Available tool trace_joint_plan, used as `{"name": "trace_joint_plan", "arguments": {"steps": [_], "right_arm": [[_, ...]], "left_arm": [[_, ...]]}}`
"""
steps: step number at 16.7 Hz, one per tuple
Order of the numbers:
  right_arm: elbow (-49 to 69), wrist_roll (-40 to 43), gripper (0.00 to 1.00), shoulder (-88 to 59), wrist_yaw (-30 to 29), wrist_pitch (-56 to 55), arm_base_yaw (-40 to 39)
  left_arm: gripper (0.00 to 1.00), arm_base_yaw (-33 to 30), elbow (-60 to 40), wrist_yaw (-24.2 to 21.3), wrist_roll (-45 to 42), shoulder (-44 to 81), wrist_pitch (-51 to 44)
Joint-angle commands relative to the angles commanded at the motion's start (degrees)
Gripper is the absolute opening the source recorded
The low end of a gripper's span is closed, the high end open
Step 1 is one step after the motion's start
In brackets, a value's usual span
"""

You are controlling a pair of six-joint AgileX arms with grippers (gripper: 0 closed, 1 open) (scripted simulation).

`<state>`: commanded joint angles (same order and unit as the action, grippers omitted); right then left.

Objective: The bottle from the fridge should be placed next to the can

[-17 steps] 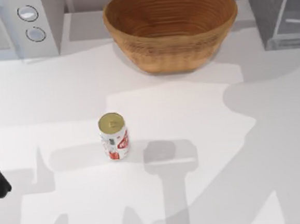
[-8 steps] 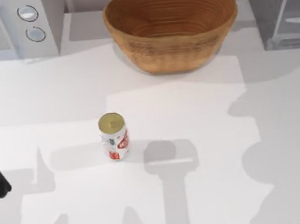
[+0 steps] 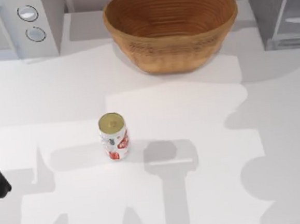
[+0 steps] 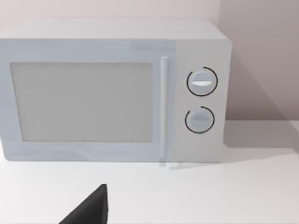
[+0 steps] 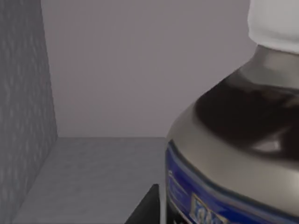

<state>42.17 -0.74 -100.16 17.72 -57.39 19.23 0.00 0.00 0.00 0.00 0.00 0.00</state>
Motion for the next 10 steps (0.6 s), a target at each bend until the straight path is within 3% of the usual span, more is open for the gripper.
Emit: {"name": "trace_joint_plan", "arguments": {"steps": [3,5,10], "right_arm": [[0.2,-0.1,0.0,-1.4,-3.7,-1.7,-3.7],[0.1,-0.3,0.0,-3.3,-9.2,-3.8,-9.2],[-1.0,-0.6,0.0,-8.6,-30.8,-9.9,-30.8]], "left_arm": [[1.0,0.0,0.0,0.0,0.0,0.0,0.0],[1.0,0.0,0.0,0.0,0.0,0.0,0.0],[1.0,0.0,0.0,0.0,0.0,0.0,0.0]]}}
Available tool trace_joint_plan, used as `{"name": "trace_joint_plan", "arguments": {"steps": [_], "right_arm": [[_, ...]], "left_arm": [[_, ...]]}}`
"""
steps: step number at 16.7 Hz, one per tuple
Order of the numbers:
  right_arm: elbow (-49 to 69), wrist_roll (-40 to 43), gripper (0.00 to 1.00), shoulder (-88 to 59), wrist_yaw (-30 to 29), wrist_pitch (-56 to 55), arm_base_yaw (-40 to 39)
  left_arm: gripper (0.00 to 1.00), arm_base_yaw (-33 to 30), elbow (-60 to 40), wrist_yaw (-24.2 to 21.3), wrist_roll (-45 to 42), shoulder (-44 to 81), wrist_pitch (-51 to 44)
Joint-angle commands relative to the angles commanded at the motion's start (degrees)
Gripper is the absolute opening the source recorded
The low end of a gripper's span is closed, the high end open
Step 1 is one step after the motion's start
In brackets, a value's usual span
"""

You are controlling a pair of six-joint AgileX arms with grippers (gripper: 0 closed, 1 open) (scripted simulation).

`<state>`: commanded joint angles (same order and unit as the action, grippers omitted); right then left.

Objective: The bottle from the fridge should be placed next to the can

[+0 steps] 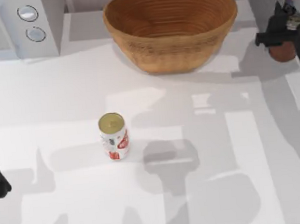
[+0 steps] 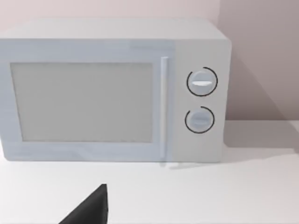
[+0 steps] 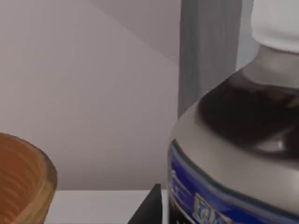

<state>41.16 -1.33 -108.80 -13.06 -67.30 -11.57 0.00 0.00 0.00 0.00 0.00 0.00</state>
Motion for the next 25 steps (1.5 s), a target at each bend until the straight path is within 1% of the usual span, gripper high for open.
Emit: {"name": "trace_joint_plan", "arguments": {"steps": [4,6,8,10,12,22,25], "right_arm": [[-1.8,0.0,0.0,-3.0,-20.3,-4.4,-20.2],[-2.9,0.1,0.0,-3.9,-29.2,-6.0,-29.0],[-3.9,0.1,0.0,-4.2,-36.2,-7.2,-35.9],[-4.6,0.1,0.0,-4.3,-40.7,-7.9,-40.5],[-5.1,0.1,0.0,-4.3,-42.8,-8.3,-42.5],[-5.1,0.1,0.0,-4.3,-42.9,-8.3,-42.7],[-5.1,0.1,0.23,-4.3,-42.9,-8.3,-42.7]], "left_arm": [[1.0,0.0,0.0,0.0,0.0,0.0,0.0],[1.0,0.0,0.0,0.0,0.0,0.0,0.0],[1.0,0.0,0.0,0.0,0.0,0.0,0.0],[1.0,0.0,0.0,0.0,0.0,0.0,0.0],[1.0,0.0,0.0,0.0,0.0,0.0,0.0],[1.0,0.0,0.0,0.0,0.0,0.0,0.0],[1.0,0.0,0.0,0.0,0.0,0.0,0.0]]}}
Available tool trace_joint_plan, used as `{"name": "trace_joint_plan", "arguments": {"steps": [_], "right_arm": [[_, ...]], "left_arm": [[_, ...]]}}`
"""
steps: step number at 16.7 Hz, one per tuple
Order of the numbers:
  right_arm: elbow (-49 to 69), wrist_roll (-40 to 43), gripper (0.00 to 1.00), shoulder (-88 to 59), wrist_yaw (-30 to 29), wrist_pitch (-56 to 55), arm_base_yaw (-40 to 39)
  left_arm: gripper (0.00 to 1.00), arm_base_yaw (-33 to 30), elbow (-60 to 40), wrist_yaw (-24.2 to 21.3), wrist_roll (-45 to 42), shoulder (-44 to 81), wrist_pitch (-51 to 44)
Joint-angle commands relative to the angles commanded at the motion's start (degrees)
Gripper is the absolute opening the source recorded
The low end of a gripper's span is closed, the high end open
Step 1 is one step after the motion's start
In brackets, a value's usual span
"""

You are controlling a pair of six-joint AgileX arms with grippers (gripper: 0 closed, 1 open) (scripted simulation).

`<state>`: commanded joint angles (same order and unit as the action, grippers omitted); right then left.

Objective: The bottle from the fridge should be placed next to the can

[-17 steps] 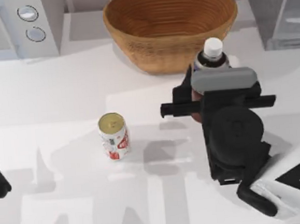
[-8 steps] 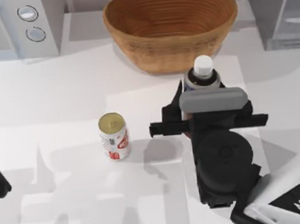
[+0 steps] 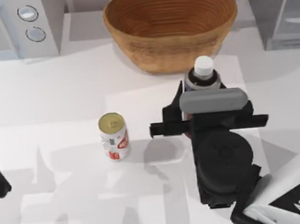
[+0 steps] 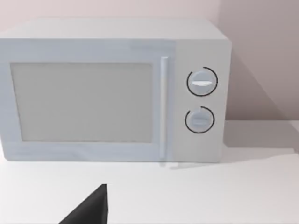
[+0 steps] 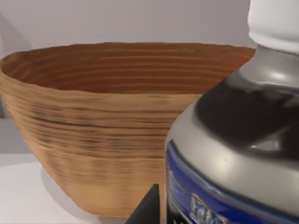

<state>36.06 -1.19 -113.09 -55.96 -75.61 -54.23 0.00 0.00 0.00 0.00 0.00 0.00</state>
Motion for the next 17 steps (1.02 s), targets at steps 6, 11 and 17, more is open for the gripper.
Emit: {"name": "trace_joint_plan", "arguments": {"steps": [6,11,17], "right_arm": [[0.0,0.0,0.68,0.0,0.0,0.0,0.0],[0.0,0.0,1.0,0.0,0.0,0.0,0.0],[0.0,0.0,1.0,0.0,0.0,0.0,0.0]], "left_arm": [[1.0,0.0,0.0,0.0,0.0,0.0,0.0],[1.0,0.0,0.0,0.0,0.0,0.0,0.0],[1.0,0.0,0.0,0.0,0.0,0.0,0.0]]}}
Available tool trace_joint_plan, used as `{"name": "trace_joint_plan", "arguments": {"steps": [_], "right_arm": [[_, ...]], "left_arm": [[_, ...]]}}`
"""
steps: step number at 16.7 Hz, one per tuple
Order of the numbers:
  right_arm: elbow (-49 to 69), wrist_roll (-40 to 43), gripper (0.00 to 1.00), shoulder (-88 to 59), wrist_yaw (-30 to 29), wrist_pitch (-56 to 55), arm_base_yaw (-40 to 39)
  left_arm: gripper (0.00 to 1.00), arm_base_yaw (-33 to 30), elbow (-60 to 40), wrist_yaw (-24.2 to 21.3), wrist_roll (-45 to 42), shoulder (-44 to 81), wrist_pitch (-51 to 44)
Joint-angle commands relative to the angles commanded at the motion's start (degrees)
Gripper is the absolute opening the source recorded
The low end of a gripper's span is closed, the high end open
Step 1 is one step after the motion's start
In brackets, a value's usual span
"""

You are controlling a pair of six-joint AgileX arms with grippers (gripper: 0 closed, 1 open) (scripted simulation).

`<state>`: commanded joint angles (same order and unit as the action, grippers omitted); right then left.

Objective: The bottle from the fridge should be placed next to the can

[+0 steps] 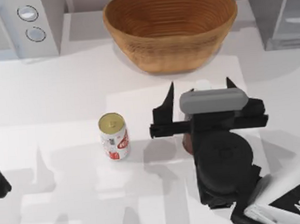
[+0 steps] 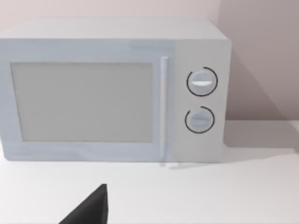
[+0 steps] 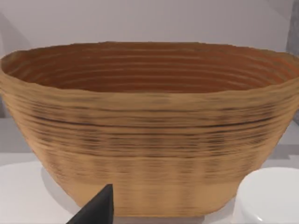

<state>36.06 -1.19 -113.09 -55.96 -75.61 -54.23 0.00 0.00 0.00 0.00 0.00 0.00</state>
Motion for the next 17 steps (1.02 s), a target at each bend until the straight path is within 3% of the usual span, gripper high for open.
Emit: {"name": "trace_joint_plan", "arguments": {"steps": [10,17], "right_arm": [[-3.9,-0.3,1.0,2.1,-4.8,-1.4,-4.7],[-3.5,0.0,1.0,5.2,-2.1,-0.8,-2.7]], "left_arm": [[1.0,0.0,0.0,0.0,0.0,0.0,0.0],[1.0,0.0,0.0,0.0,0.0,0.0,0.0]]}}
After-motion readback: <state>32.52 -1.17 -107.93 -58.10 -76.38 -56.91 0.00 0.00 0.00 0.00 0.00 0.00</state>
